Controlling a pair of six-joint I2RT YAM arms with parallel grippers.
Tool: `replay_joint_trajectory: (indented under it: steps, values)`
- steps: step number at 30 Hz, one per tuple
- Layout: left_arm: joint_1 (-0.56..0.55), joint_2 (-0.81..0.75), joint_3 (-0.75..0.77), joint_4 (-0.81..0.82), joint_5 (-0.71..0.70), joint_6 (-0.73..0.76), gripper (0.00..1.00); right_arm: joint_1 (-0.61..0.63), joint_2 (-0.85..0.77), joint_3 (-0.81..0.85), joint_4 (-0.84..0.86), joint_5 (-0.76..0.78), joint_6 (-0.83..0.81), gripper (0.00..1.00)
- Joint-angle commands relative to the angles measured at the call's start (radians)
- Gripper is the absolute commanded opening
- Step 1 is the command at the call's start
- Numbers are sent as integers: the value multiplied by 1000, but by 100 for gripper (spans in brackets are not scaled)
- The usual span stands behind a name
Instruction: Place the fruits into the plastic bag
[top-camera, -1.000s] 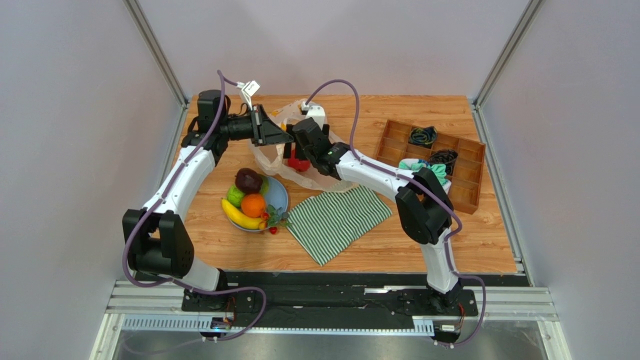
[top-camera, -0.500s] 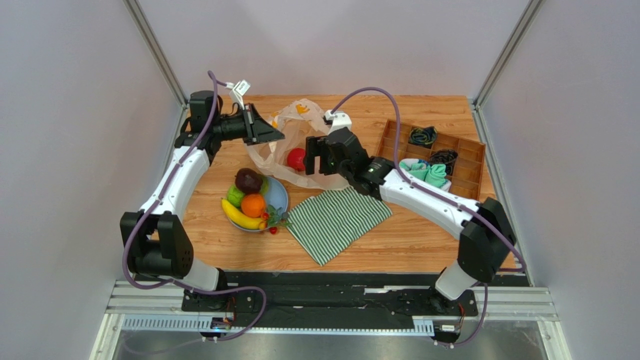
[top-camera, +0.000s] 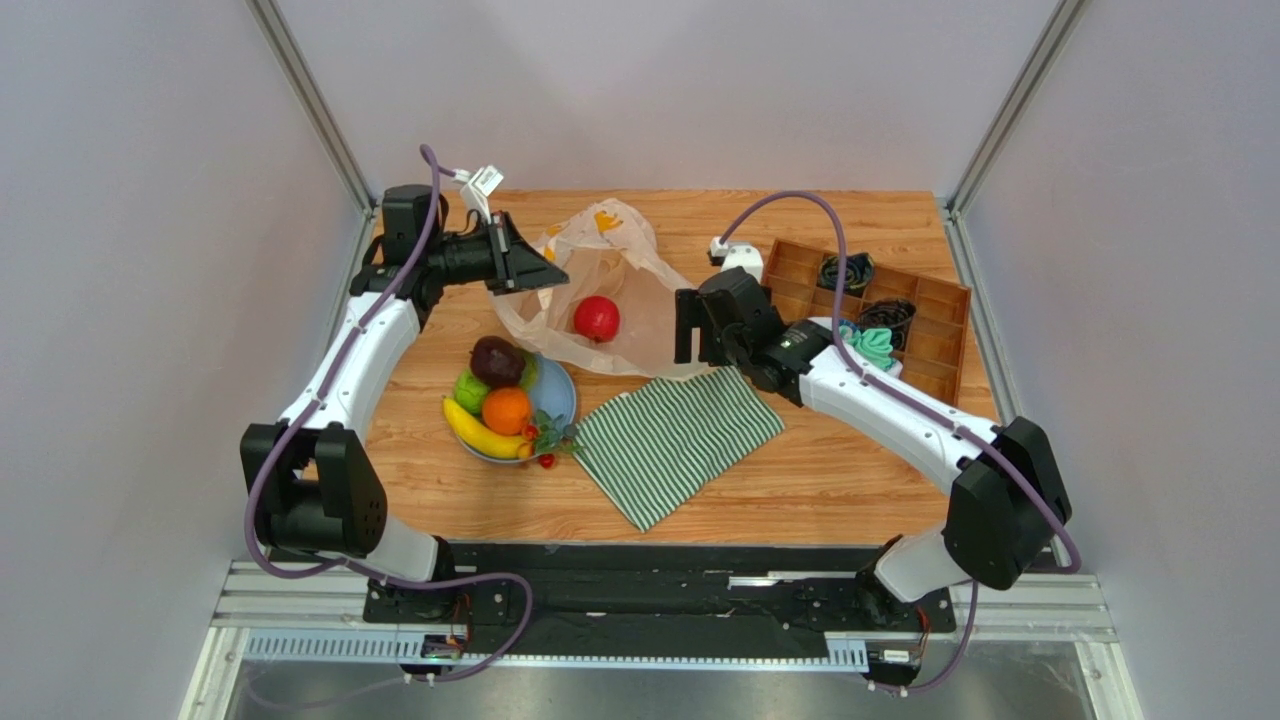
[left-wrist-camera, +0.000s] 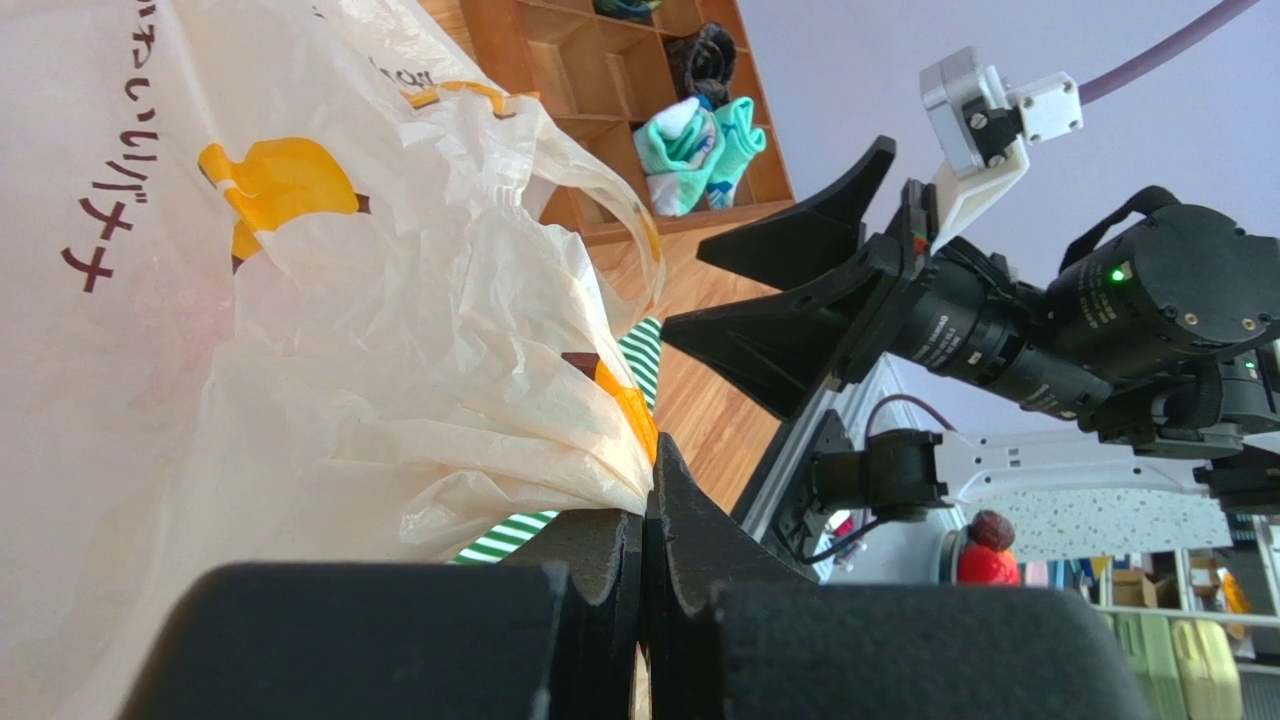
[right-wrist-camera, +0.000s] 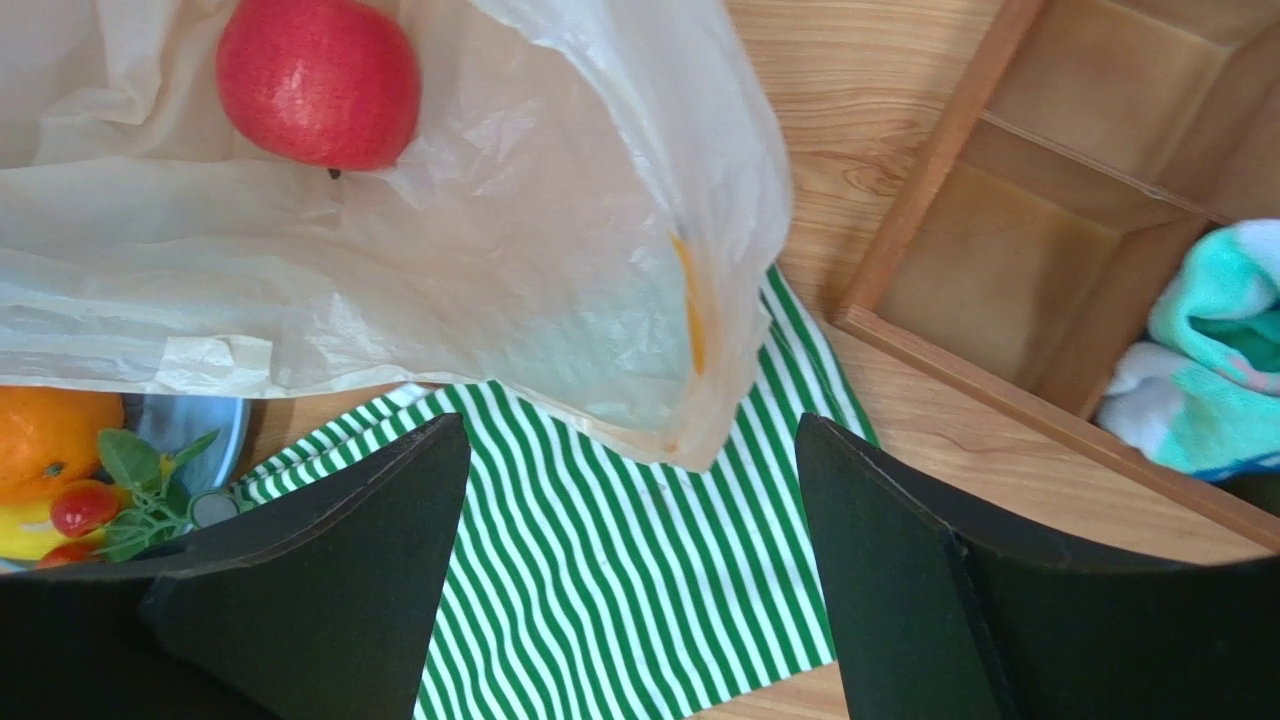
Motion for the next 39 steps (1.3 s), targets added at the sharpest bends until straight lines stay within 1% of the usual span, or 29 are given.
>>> replay_joint_trajectory:
  steps: [1,5,9,11,12,14,16,17,18,19,21,24,28,31,35,39]
  values:
    - [4,-28,36,-9,-12,35,0,-13,-61,-20,-16,54,3,84]
    - [4,-27,38,-12,-12,35,0,-48,-24,-28,-13,12,11,82]
    - [4,-24,38,-15,-12,40,0,-67,32,-26,17,-59,-6,69]
    - [4,-24,38,-16,-16,40,0,-76,66,-22,39,-93,-24,66]
    - [4,-21,38,-16,-16,41,0,-80,75,-19,45,-110,-35,63]
    - [4,-18,41,-19,-19,43,0,-90,98,-11,73,-148,-66,59]
    - [4,-13,43,-21,-19,44,0,-97,111,3,83,-200,-95,35]
    - [4,-10,43,-22,-19,46,0,-102,111,24,82,-214,-125,13]
    - [5,-8,46,-34,-22,58,0,-100,103,33,70,-220,-136,6]
    - [5,-5,55,-44,-38,69,0,-100,92,43,65,-232,-148,0]
    - [14,7,69,-93,-64,113,0,-100,42,72,30,-232,-178,0]
    - [36,24,115,-169,-154,168,0,-100,-39,134,-40,-216,-201,0]
    - [40,38,214,-225,-200,187,0,-100,-128,219,-85,-216,-211,0]
    - [40,51,286,-236,-190,160,0,-99,-145,277,-119,-197,-210,0]
    - [40,90,348,-252,-214,158,0,-99,-119,302,-151,-148,-201,0]
    - [40,157,388,-297,-259,190,0,-99,-102,281,-148,-185,-167,0]
